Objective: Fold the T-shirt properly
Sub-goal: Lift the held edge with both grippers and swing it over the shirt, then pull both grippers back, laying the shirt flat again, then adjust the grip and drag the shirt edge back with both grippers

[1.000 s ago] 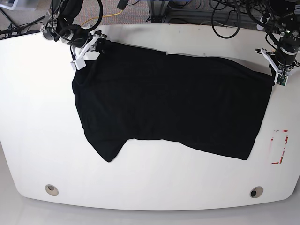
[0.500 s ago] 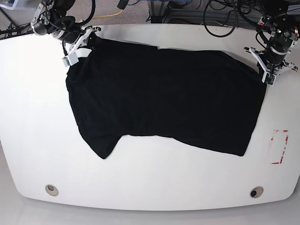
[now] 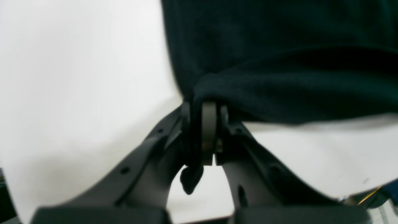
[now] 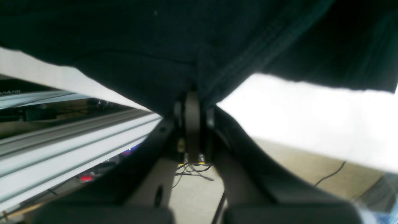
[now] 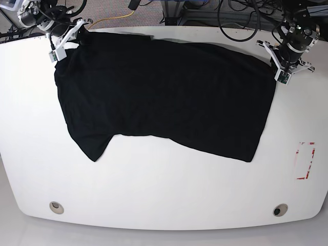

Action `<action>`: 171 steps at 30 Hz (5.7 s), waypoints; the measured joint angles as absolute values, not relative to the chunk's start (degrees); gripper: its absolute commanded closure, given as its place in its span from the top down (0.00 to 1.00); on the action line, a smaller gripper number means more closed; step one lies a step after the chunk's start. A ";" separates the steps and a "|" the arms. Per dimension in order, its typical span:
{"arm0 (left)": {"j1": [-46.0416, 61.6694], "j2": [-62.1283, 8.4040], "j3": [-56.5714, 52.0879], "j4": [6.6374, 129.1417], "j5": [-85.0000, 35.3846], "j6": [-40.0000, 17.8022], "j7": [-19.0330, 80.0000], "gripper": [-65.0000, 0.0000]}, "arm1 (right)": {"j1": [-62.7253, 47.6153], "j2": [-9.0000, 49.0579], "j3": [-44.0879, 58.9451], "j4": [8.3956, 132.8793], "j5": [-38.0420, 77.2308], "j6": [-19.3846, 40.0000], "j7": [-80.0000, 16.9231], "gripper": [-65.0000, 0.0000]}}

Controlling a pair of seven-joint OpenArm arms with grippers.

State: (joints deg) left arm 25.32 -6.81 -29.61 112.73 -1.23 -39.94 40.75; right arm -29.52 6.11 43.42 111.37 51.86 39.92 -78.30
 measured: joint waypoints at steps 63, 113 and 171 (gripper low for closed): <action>-46.72 -2.74 -18.94 112.84 14.57 -36.71 60.49 0.00 | 69.54 27.66 1.63 77.49 23.20 40.10 -75.18 0.00; -5.78 0.97 -19.92 114.39 14.09 -40.36 66.50 0.00 | 9.17 21.37 28.18 111.15 28.84 40.07 -78.89 0.00; 6.15 1.74 -35.75 111.09 14.15 -40.58 54.06 0.00 | -6.46 13.02 40.03 99.33 42.09 40.05 -79.77 0.00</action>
